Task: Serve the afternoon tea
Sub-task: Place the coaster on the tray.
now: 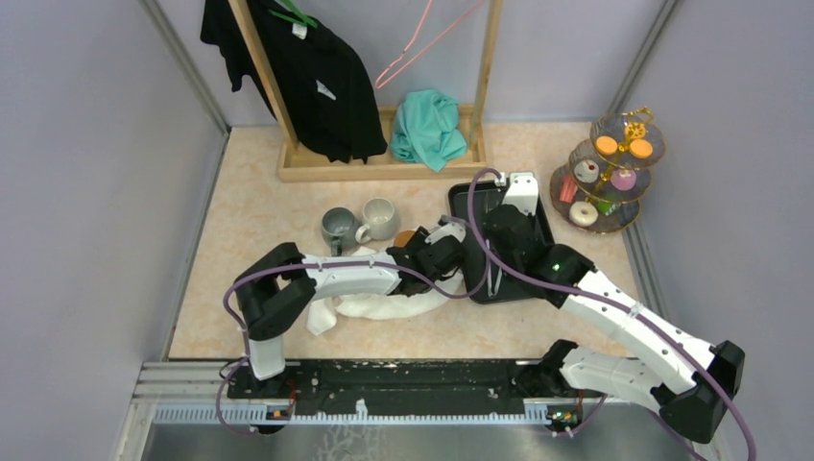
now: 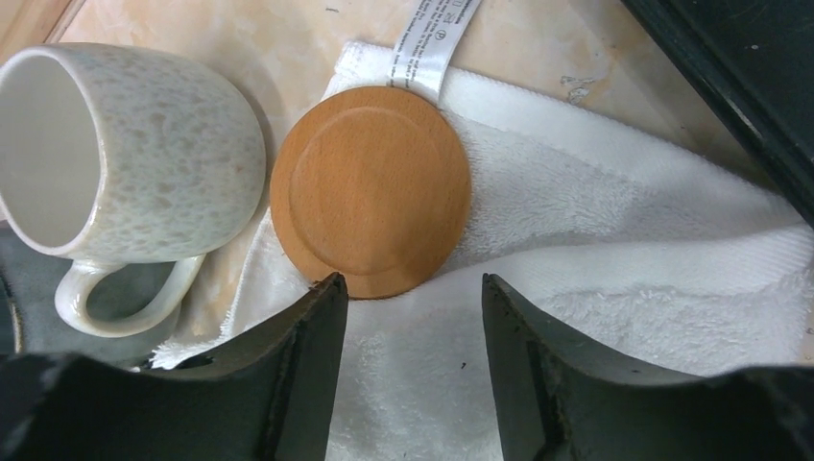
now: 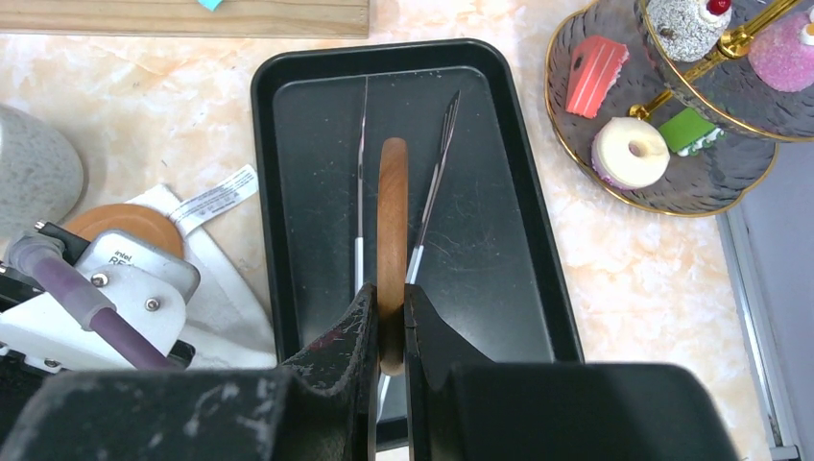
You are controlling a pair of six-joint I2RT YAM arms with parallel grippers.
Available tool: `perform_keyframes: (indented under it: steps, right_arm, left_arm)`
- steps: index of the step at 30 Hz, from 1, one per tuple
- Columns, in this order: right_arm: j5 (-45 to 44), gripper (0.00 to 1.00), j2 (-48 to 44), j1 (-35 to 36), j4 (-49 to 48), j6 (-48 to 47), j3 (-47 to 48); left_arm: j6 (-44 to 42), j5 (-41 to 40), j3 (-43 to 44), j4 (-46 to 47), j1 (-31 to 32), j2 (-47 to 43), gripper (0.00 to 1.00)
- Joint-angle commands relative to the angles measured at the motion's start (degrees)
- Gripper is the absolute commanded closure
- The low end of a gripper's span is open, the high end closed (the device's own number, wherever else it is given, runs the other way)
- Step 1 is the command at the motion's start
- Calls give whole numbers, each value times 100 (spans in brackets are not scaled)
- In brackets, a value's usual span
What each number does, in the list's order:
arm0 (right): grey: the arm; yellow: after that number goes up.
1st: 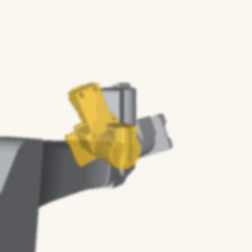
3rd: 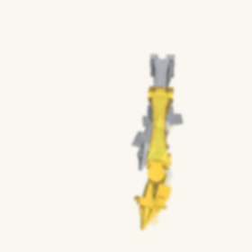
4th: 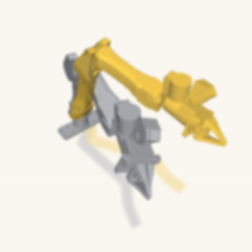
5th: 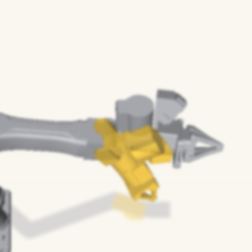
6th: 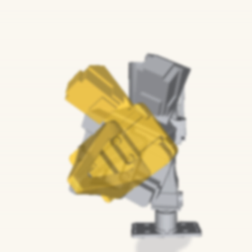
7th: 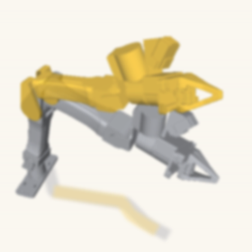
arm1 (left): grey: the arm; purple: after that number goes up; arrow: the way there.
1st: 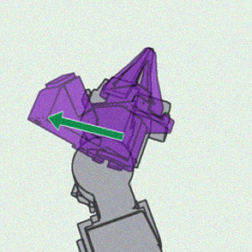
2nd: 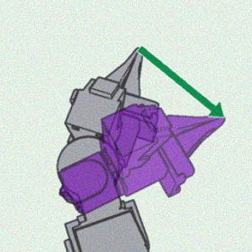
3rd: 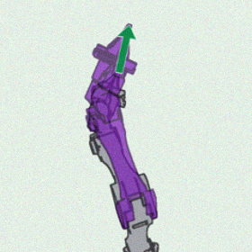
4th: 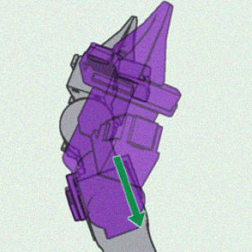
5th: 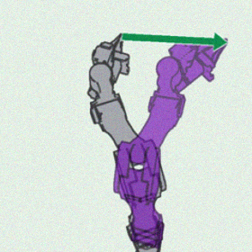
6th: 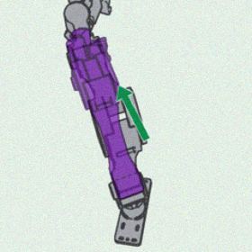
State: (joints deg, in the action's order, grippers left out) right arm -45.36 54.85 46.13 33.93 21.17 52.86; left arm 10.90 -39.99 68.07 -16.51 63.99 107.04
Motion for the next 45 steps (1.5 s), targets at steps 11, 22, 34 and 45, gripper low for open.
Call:
perform_keyframes:
  steps: [11, 22, 34, 45]
  right_arm:
    - [-351, 100, 834, -258, 42, 251, 99]
    - [-462, 100, 2252, -337, -118, 9, 741]
    - [-281, 100, 2978, -676, -295, -332, 1024]
    - [57, 100, 3454, -776, -649, -379, 837]
  left_arm:
    - [234, -412, -497, 527, 4, -281, 34]
    - [344, -272, -1321, 1444, 26, -1492, 32]
    - [349, -233, -1728, 1885, 127, -2029, 32]
    - [378, -265, -1794, 1895, 182, -2194, 32]
